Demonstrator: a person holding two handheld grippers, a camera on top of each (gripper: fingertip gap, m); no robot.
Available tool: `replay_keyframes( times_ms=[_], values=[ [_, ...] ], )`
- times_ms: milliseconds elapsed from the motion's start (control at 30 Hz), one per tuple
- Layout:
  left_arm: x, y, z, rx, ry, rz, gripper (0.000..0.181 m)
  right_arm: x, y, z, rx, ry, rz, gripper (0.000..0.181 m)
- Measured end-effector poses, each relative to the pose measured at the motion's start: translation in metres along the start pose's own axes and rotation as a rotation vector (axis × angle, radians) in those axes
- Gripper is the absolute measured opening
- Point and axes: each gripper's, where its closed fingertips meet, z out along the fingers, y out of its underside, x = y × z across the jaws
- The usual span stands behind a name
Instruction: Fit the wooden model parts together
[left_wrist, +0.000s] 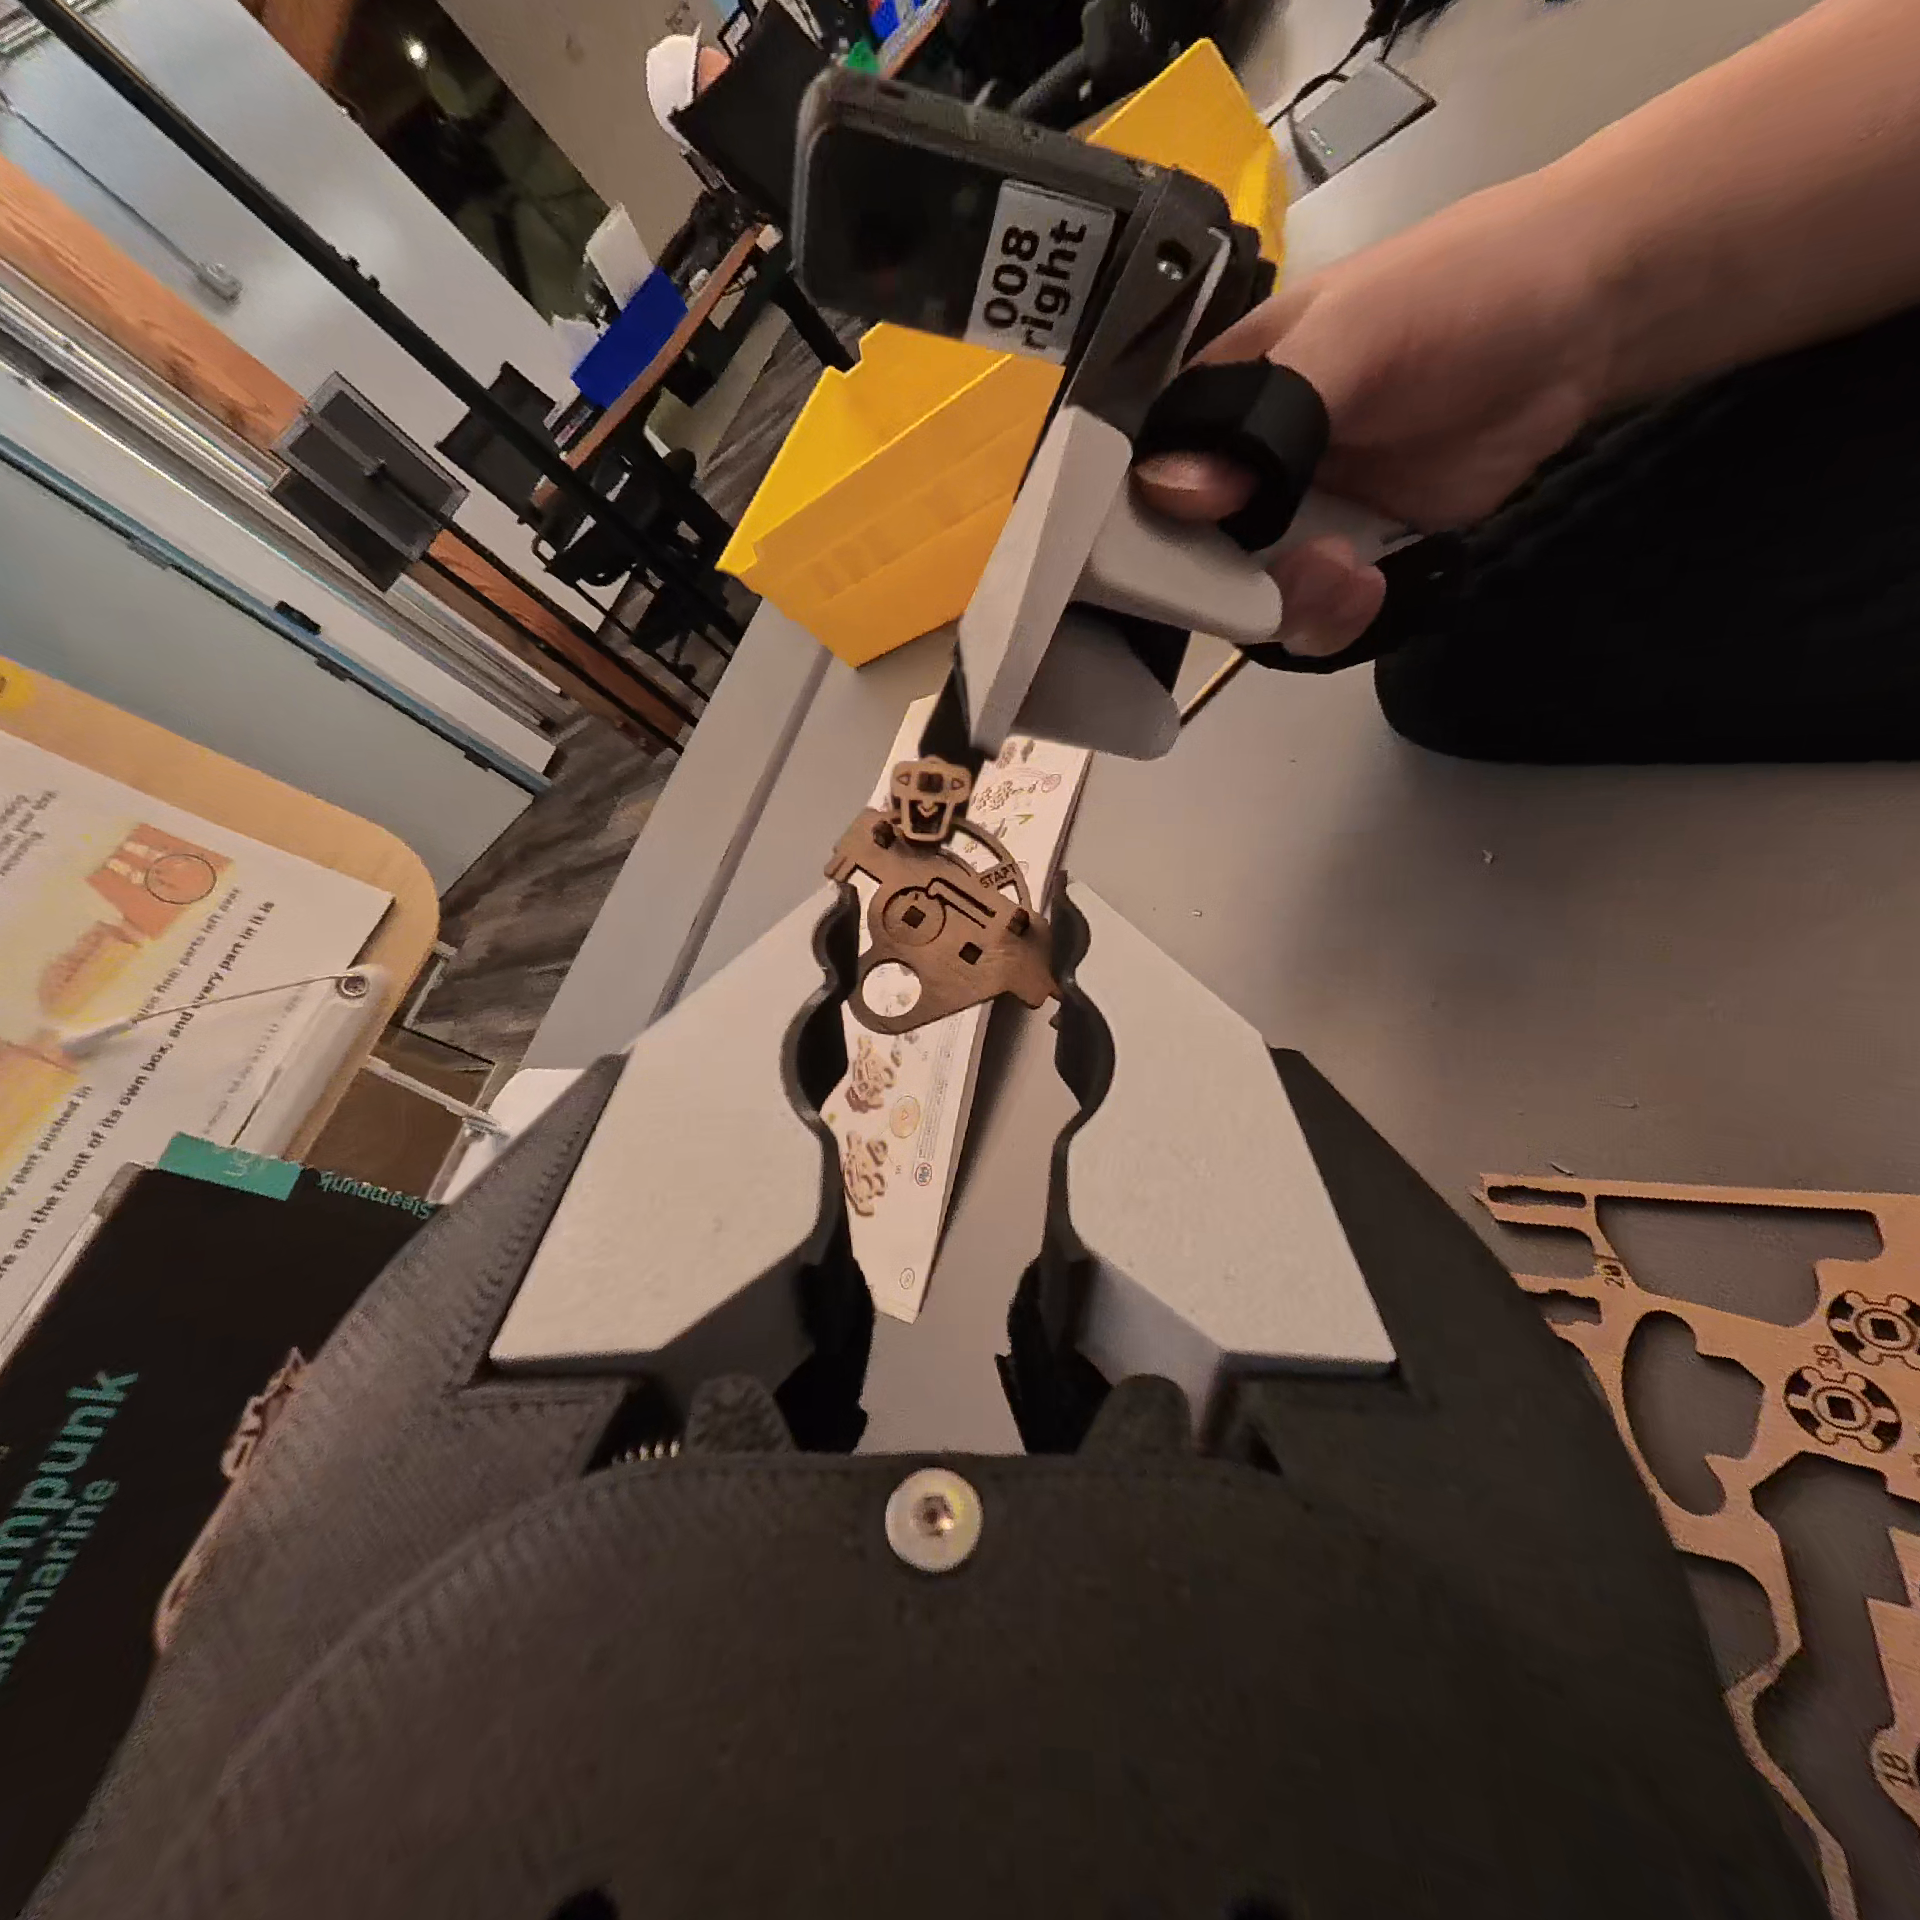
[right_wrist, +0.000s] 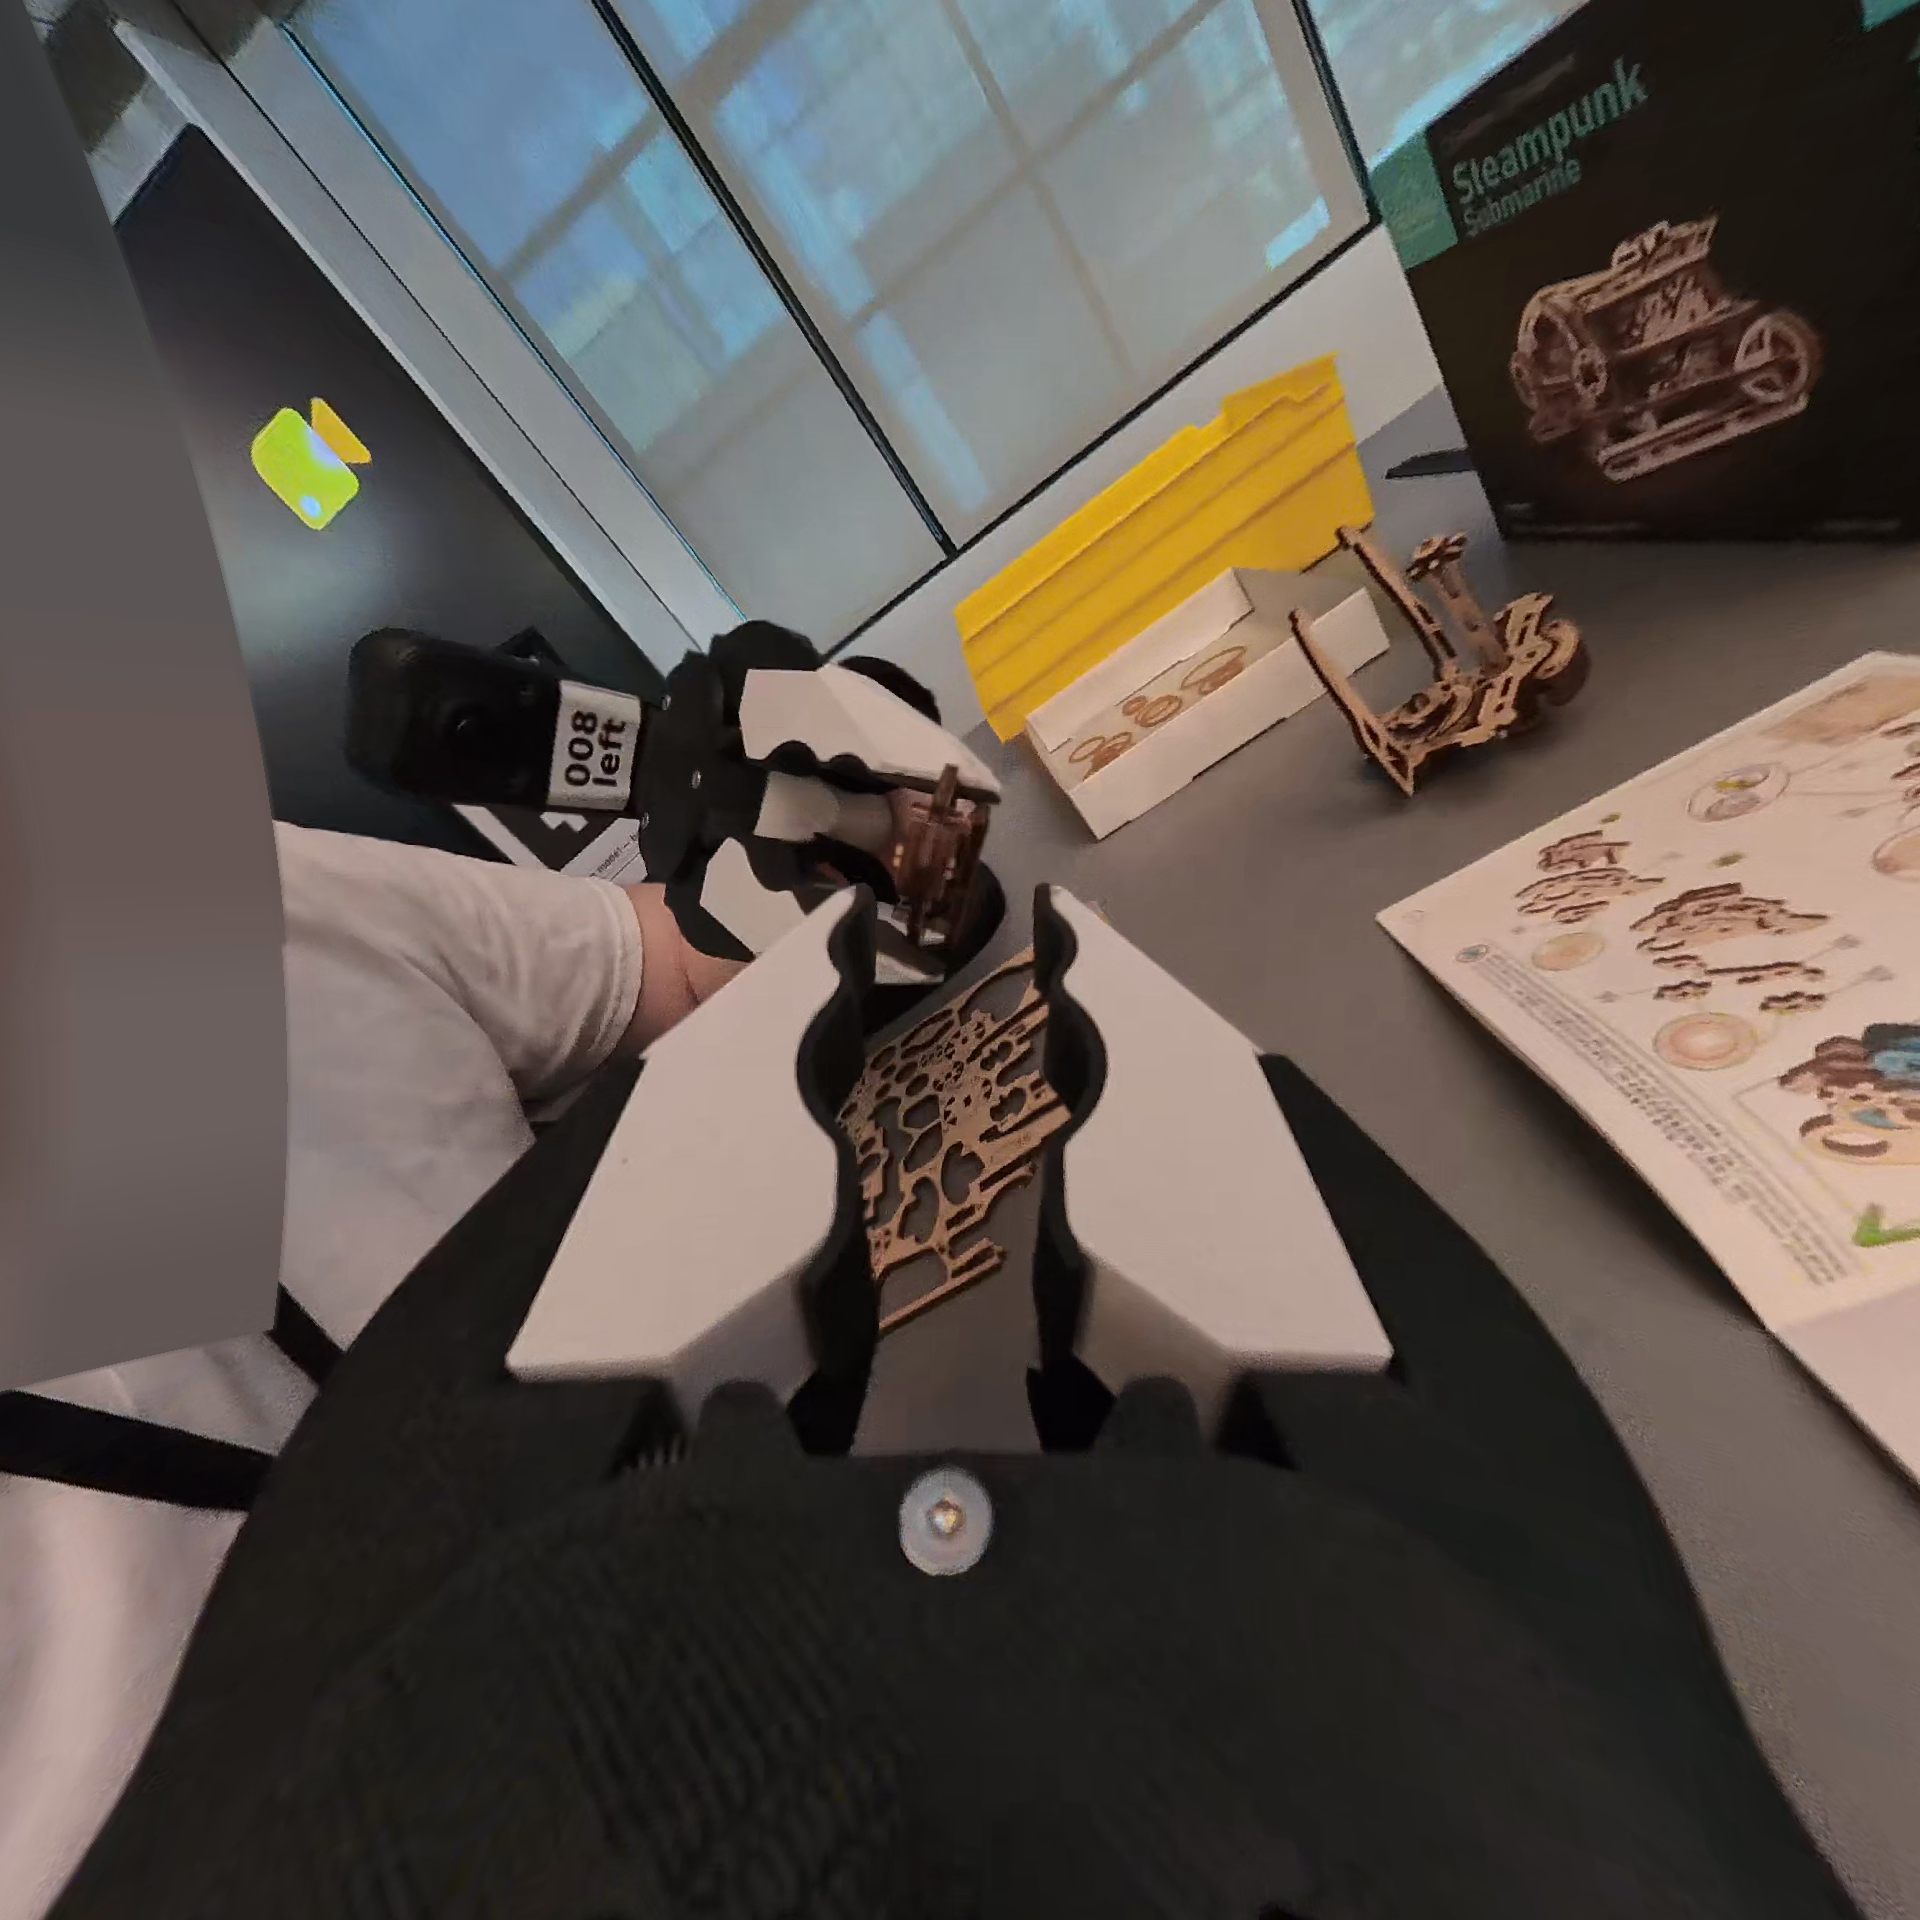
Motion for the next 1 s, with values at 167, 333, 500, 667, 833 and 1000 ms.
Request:
replay_keyframes(
  times_ms=[167,333,500,667,833,1000],
  values=[
    [0.004,-0.002,0.001,0.0,-0.009,0.048,0.035,-0.011,0.005,0.006,-0.025,-0.051,0.017,0.011],
    [0.008,-0.002,0.001,0.02,-0.013,0.105,0.033,-0.01,0.006,0.003,-0.047,-0.024,-0.043,0.006],
    [0.011,-0.003,-0.003,0.076,0.123,-0.027,0.058,0.001,-0.005,-0.014,-0.109,0.193,-0.374,0.006],
    [-0.006,-0.009,-0.013,0.135,0.161,-0.185,0.033,-0.004,0.006,-0.015,-0.316,0.374,-0.908,0.007],
    [0.01,-0.016,-0.013,0.128,0.175,-0.061,0.028,-0.007,0.029,-0.002,-0.438,0.368,-1.081,0.008],
    [0.029,-0.008,-0.007,0.083,0.219,0.047,0.019,-0.005,0.038,0.003,-0.494,0.38,-1.112,0.008]
  ],
)
